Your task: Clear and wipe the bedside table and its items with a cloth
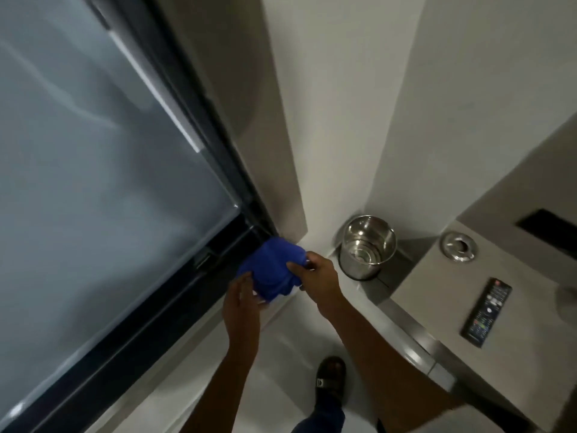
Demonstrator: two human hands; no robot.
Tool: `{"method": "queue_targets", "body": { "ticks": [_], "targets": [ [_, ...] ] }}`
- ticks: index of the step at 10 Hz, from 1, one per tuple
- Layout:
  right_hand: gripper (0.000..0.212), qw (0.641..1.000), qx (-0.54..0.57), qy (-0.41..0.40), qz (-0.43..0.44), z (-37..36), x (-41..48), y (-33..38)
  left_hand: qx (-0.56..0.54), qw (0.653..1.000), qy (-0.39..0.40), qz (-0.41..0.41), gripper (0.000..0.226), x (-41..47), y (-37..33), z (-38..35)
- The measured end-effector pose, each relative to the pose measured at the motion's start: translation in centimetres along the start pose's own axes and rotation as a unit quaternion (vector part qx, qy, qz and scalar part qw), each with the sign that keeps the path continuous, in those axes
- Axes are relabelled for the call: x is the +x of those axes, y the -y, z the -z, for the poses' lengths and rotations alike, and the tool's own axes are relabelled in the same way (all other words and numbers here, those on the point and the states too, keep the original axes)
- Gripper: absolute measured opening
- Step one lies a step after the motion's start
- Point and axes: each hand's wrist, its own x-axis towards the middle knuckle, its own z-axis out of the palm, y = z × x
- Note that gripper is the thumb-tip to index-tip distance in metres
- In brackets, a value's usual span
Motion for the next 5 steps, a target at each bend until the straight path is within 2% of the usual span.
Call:
{"method": "queue_targets", "body": {
  "ticks": [1, 2, 3, 4, 5],
  "targets": [
    [0.015, 1.0, -0.004, 0.008, -0.017, -2.9, 2.1, 1.6, 0.094, 0.994, 0.008, -0.047, 0.021, 3.1, -1.5, 0.7],
    [0.032, 0.998, 0.024, 0.007, -0.051, -5.1, 3.2, 2.1, 0.214, 0.971, 0.033, -0.105, 0.037, 5.3, -1.4, 1.3],
    [0.05, 0.994, 0.073, 0.016, -0.076, -5.7, 3.0, 1.8, 0.295, 0.943, -0.001, -0.154, 0.058, 5.1, -0.7, 2.0],
    [0.069, 0.988, 0.088, 0.041, -0.117, -4.5, 2.6, 0.6, 0.308, 0.93, -0.036, -0.197, 0.062, 4.4, 0.3, 2.2],
    [0.078, 0.993, 0.009, 0.021, -0.118, -2.3, 2.6, 0.2, 0.355, 0.897, -0.1, -0.242, 0.055, 3.3, 1.2, 1.5]
  ]
}}
